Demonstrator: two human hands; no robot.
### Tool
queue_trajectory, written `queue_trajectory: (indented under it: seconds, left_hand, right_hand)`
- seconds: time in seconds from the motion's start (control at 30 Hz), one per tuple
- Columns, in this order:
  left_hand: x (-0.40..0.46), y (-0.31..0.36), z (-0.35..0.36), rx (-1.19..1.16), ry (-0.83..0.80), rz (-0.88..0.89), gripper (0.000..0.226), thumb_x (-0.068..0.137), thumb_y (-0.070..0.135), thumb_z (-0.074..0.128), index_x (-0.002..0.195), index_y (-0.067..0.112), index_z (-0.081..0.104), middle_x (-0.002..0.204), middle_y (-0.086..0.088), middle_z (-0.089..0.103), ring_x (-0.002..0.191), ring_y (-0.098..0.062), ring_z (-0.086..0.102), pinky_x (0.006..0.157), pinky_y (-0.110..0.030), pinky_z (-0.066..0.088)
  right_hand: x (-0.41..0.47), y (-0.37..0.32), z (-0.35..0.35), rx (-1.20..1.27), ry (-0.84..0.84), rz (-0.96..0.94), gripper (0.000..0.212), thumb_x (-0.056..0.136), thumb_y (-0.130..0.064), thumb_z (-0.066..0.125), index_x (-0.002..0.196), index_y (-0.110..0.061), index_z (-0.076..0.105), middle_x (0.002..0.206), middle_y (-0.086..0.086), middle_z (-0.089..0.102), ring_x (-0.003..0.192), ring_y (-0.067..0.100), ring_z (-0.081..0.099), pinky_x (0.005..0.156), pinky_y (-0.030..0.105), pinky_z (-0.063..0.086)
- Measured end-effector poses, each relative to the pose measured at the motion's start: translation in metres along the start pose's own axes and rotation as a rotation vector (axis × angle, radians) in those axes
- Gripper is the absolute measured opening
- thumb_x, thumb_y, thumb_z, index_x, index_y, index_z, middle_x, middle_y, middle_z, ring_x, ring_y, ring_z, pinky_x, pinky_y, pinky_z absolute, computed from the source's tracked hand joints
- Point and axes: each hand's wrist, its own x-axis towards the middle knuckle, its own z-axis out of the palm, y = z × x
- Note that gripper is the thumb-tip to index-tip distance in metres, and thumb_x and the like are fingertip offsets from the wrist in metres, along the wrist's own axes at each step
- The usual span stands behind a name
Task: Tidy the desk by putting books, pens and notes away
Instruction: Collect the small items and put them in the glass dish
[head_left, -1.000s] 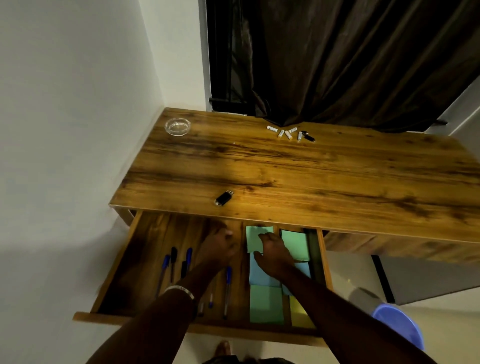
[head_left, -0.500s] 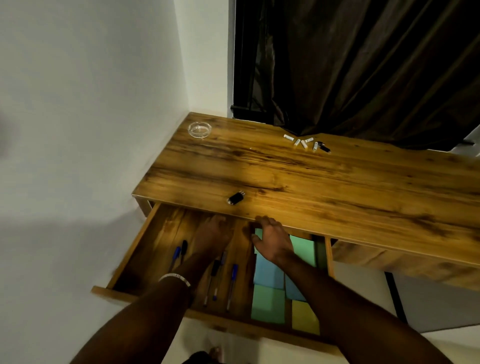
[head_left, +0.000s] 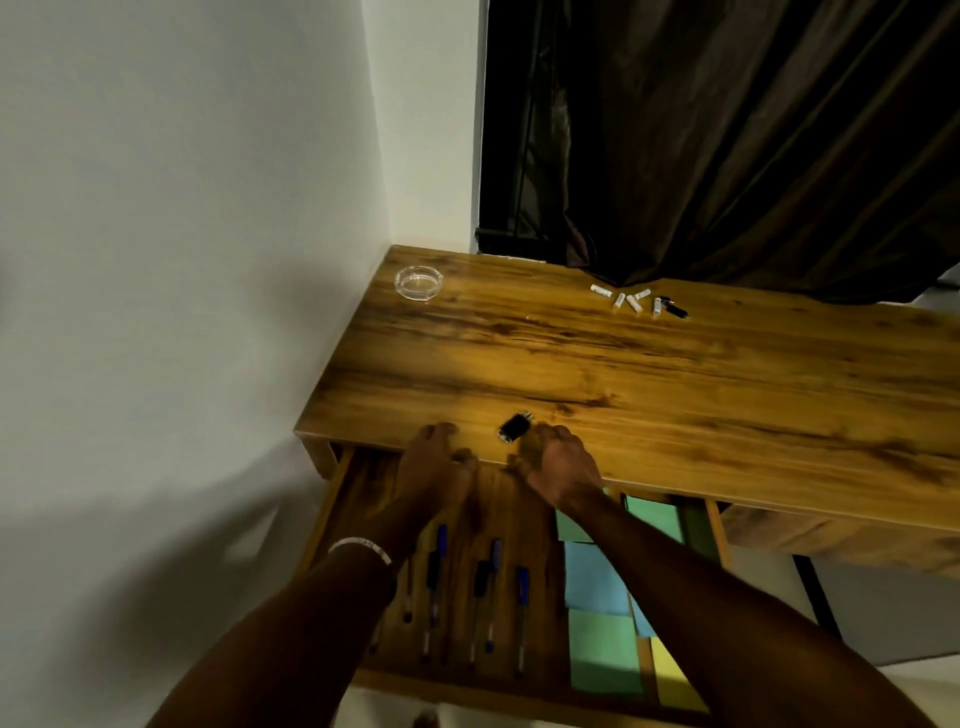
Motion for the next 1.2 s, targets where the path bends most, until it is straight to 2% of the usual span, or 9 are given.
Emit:
queue_trajectory:
  seconds: [0.13, 0.3, 0.43, 0.57, 0.77, 0.9, 1.0, 1.2]
  left_hand:
    - [0.017, -0.016, -0.010, 0.036, -0.054, 0.066, 0.059, 0.083, 0.041, 0.062, 0.136, 0.022, 0.043, 0.142, -0.001, 0.044, 0.127, -0.023, 0.045, 0.103, -0.038, 0.043]
    - [0.025, -0.031, -0.018, 0.088, -0.086, 0.178, 0.063, 0.082, 0.041, 0.063, 0.137, 0.018, 0.042, 0.142, -0.001, 0.043, 0.129, -0.021, 0.044, 0.105, -0.035, 0.041]
    - [0.030, -0.039, -0.019, 0.110, -0.089, 0.208, 0.064, 0.082, 0.042, 0.063, 0.138, 0.018, 0.042, 0.143, -0.001, 0.043, 0.131, -0.020, 0.042, 0.108, -0.035, 0.038]
    - [0.033, -0.045, -0.021, 0.076, -0.097, 0.197, 0.066, 0.083, 0.044, 0.062, 0.139, 0.018, 0.040, 0.143, -0.002, 0.043, 0.131, -0.021, 0.042, 0.106, -0.036, 0.040]
    - [0.037, -0.053, -0.023, 0.081, -0.053, 0.217, 0.065, 0.082, 0.045, 0.062, 0.138, 0.017, 0.043, 0.140, -0.002, 0.047, 0.129, -0.020, 0.044, 0.103, -0.033, 0.041]
    - [0.032, -0.055, -0.024, 0.077, -0.054, 0.210, 0.064, 0.083, 0.042, 0.061, 0.138, 0.015, 0.042, 0.141, -0.003, 0.047, 0.130, -0.021, 0.043, 0.106, -0.034, 0.039]
    - [0.029, -0.055, -0.024, 0.073, -0.043, 0.215, 0.064, 0.083, 0.041, 0.062, 0.138, 0.015, 0.043, 0.139, -0.004, 0.048, 0.129, -0.021, 0.044, 0.106, -0.035, 0.040]
    - [0.025, -0.049, -0.021, 0.075, -0.026, 0.222, 0.062, 0.082, 0.038, 0.063, 0.136, 0.012, 0.046, 0.137, -0.006, 0.050, 0.127, -0.023, 0.046, 0.105, -0.034, 0.039]
  right_hand:
    - [0.013, -0.020, 0.009, 0.010, 0.004, 0.037, 0.069, 0.088, -0.052, 0.057, 0.144, -0.018, 0.036, 0.141, 0.007, 0.043, 0.128, 0.029, 0.043, 0.101, 0.040, 0.043]
    - [0.027, -0.031, 0.018, 0.043, 0.005, 0.091, 0.068, 0.085, -0.052, 0.060, 0.140, -0.016, 0.040, 0.140, 0.008, 0.042, 0.125, 0.031, 0.045, 0.101, 0.043, 0.044]
    - [0.037, -0.030, 0.023, 0.047, -0.024, 0.115, 0.073, 0.084, -0.051, 0.063, 0.142, -0.015, 0.037, 0.148, 0.010, 0.034, 0.129, 0.033, 0.042, 0.103, 0.045, 0.042]
    - [0.047, -0.024, 0.025, 0.038, -0.056, 0.122, 0.073, 0.082, -0.050, 0.065, 0.145, -0.025, 0.035, 0.154, 0.010, 0.024, 0.134, 0.036, 0.037, 0.106, 0.044, 0.041]
    - [0.055, -0.018, 0.031, 0.049, -0.045, 0.048, 0.048, 0.078, -0.050, 0.065, 0.121, -0.035, 0.052, 0.136, 0.006, 0.045, 0.123, 0.033, 0.048, 0.100, 0.042, 0.045]
    - [0.061, -0.015, 0.036, 0.010, -0.043, 0.075, 0.057, 0.081, -0.050, 0.057, 0.133, -0.029, 0.050, 0.136, 0.009, 0.050, 0.125, 0.034, 0.046, 0.102, 0.042, 0.044]
    - [0.063, -0.012, 0.037, -0.018, -0.032, 0.091, 0.057, 0.078, -0.057, 0.053, 0.125, -0.025, 0.054, 0.123, 0.008, 0.057, 0.115, 0.031, 0.051, 0.094, 0.042, 0.048]
    - [0.048, -0.016, 0.027, -0.071, 0.020, 0.024, 0.060, 0.079, -0.059, 0.058, 0.126, -0.022, 0.055, 0.116, 0.009, 0.061, 0.107, 0.029, 0.058, 0.085, 0.035, 0.051]
